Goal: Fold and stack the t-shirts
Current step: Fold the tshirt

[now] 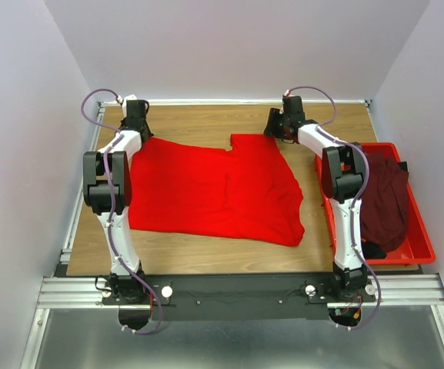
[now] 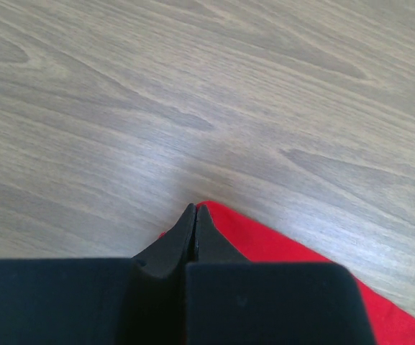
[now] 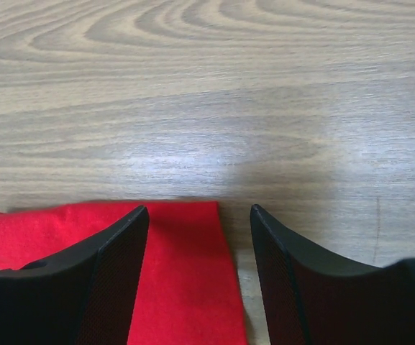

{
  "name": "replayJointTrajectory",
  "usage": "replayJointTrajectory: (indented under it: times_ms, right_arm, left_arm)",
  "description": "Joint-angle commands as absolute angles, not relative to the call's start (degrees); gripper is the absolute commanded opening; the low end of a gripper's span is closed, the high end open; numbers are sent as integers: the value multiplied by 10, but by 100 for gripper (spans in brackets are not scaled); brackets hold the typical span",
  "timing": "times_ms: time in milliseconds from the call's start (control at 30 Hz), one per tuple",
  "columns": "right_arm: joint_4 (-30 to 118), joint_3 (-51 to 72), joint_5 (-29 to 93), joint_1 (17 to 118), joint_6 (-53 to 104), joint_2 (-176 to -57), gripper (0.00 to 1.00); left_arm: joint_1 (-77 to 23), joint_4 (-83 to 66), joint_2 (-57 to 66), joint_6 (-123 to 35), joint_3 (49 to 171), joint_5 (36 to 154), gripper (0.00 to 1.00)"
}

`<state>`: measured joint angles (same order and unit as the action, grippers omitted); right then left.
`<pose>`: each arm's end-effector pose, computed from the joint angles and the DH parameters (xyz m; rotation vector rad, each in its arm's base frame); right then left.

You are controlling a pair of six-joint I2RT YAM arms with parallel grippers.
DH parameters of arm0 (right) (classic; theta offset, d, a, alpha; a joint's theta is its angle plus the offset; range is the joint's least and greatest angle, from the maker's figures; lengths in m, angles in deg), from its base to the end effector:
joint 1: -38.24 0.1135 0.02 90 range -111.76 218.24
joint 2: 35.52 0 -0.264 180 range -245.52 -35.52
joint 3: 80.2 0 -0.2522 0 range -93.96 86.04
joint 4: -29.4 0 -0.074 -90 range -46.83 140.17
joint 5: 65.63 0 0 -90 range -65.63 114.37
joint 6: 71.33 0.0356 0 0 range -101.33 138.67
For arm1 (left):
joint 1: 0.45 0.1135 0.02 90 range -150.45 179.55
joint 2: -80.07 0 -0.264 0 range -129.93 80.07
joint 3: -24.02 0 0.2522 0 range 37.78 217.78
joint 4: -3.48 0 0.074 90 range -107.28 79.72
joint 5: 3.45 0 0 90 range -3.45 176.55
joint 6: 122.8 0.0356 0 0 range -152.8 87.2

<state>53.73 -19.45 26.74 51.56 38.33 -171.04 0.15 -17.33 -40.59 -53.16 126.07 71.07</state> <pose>0.5190 0.1244 0.1565 0.1055 2.3006 0.3463 0.4772 0.0145 0.1913 -0.5458 2.1642 0.1177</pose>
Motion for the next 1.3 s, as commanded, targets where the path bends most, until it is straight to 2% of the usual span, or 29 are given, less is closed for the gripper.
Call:
replayJointTrajectory:
  times_ms: [0,33,100,333,533,700,1000,1100,1133,1267]
  right_arm:
    - [539,-209,282,515,395,-1738,64]
    - [539,-210,286,515,399,-1739,56]
    - [539,-211,291,514,407,-1740,50]
    - [538,-220,299,513,416,-1740,17]
    - [540,-236,302,506,421,-1746,2]
    - [540,-269,300,495,424,-1755,0]
    - [540,-346,320,475,428,-1785,0]
    - [540,-355,328,475,428,-1783,1]
    - [540,-353,335,475,426,-1780,1]
    - [538,-329,343,475,424,-1747,0]
  left_arm:
    - [15,-152,-412,-518,1269,725,0]
    - [17,-149,-414,-516,1268,728,0]
    - [19,-147,-416,-513,1268,737,0]
    - [23,-148,-432,-503,1288,764,4]
    - [23,-159,-446,-502,1316,784,5]
    - [23,-174,-468,-507,1355,787,2]
    - [24,-214,-521,-517,1453,796,5]
    - [24,-217,-533,-518,1481,798,4]
    - [24,-218,-537,-519,1488,800,0]
    - [27,-220,-528,-526,1486,798,0]
